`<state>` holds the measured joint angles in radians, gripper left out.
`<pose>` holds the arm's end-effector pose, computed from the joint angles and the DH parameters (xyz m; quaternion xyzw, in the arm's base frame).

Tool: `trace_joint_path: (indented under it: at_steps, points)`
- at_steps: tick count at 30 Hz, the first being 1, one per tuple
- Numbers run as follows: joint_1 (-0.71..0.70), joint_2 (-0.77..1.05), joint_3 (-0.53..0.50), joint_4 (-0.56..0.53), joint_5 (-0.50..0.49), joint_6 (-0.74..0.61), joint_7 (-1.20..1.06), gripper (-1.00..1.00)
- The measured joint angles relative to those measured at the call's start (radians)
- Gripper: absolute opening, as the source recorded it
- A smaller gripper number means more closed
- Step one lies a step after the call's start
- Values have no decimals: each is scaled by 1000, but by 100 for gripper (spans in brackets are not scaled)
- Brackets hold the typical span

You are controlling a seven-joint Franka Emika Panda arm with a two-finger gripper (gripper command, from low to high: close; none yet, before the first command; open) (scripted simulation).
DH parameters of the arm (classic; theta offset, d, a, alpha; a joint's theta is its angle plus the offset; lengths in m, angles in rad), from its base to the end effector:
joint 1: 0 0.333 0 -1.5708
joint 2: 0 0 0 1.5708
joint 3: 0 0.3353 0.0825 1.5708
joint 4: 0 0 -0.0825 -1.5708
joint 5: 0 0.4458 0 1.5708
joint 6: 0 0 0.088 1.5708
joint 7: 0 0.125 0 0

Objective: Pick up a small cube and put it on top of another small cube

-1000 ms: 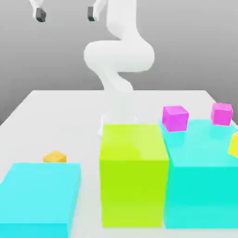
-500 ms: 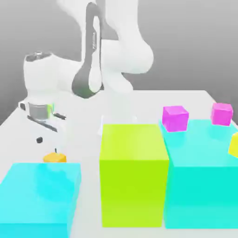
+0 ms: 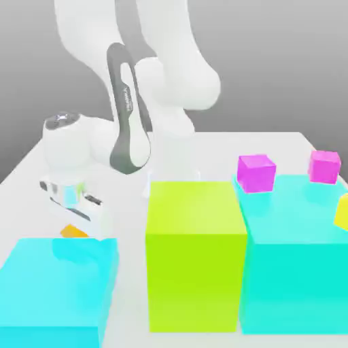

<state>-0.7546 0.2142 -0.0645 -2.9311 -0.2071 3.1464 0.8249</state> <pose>0.2289 -0.2228 0.0720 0.7533 -0.6576 0.0001 0.0064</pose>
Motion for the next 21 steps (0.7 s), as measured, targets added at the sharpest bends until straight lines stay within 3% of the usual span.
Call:
trace_joint_path:
  at_steps: [2,7,10,17,21]
  points:
    - [-7,2,6,0,-3,1,2,-100]
    - [143,-91,-179,-6,-131,-83,94,-100]
    - [138,-160,-185,-15,-161,-142,113,-100]
    - [199,-308,-203,-45,73,-254,-48,-100]
    - [281,-384,-203,33,196,-376,-103,-100]
